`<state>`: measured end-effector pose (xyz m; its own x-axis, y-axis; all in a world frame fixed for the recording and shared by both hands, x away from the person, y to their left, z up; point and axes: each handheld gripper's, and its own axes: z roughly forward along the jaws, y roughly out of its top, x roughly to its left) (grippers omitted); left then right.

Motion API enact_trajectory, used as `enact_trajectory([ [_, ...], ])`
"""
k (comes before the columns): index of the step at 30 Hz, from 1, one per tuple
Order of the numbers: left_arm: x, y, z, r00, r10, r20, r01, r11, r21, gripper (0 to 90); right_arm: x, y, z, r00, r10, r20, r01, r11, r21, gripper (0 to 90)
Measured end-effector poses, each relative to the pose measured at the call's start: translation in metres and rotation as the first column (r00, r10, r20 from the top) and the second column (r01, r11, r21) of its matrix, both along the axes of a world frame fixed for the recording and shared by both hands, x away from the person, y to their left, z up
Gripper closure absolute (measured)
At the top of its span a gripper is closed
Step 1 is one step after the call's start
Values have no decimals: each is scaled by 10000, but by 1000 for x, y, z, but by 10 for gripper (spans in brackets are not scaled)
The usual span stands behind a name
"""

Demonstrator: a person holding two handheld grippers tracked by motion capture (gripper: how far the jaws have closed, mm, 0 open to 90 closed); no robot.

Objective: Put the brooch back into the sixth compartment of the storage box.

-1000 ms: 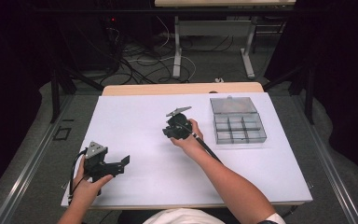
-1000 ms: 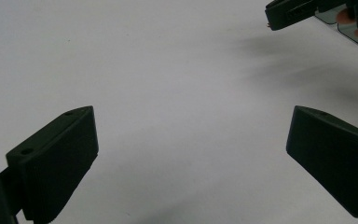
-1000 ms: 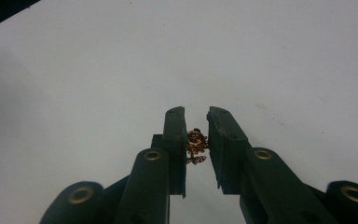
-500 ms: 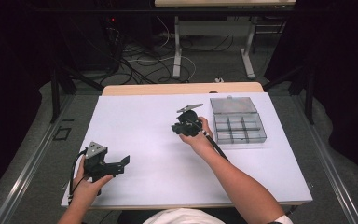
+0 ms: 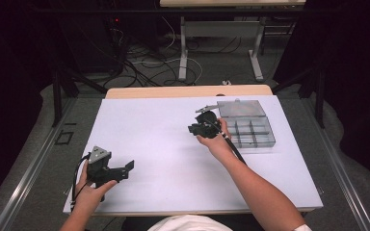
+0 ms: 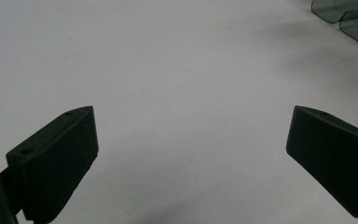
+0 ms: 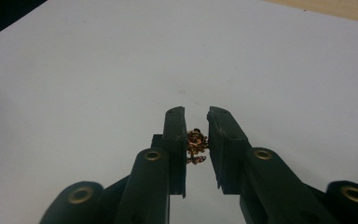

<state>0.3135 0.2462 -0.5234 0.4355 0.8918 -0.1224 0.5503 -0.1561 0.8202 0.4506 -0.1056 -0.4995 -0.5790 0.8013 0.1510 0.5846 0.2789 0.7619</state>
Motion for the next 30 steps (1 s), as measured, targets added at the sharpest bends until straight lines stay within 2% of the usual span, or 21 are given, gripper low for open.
enact_trajectory([
  [12, 1, 0, 0, 10000, 54, 21, -54, 10000, 26, 23, -2, -22, 3, 9995, -320, -11, 320, 9994, 91, 774],
  [14, 1, 0, 0, 10000, 76, 10, -76, 10000, 2, 23, -2, -26, 4, 9992, -405, -2, 405, 9989, 223, 774],
  [30, 2, 0, -1, 10000, 66, -25, -66, 9999, 91, 23, -6, -59, 12, 9967, -809, -67, 811, 9964, 230, 774],
])
